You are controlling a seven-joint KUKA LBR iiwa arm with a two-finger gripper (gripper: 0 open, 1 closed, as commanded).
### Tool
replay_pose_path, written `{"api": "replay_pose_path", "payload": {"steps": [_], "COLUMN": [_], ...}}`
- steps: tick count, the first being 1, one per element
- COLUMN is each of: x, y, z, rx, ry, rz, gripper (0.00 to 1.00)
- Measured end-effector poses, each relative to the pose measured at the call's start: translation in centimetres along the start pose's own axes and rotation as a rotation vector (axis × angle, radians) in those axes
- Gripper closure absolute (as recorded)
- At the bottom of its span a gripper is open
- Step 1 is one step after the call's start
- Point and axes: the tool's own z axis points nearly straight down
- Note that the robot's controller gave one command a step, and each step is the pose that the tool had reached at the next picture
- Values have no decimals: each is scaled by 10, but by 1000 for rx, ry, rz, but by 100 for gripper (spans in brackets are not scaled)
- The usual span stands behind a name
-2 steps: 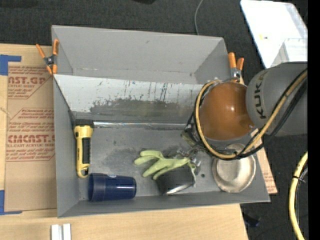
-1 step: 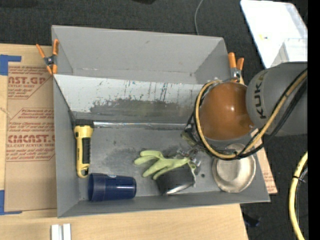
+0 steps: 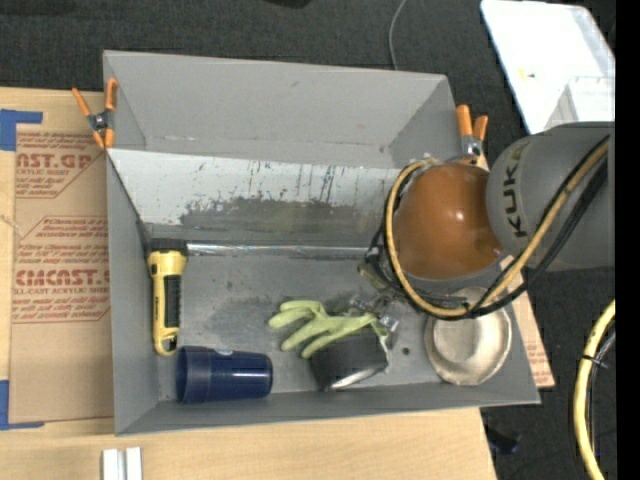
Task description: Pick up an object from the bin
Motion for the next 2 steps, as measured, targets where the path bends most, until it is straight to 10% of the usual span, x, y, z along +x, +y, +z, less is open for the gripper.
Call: {"api": "replay_pose_path", "payload": {"steps": [2], "x": [2], "y": [2], "z": [0], "rx": [3], "ry": [-4], "rz": [-22], "gripper": [100]}}
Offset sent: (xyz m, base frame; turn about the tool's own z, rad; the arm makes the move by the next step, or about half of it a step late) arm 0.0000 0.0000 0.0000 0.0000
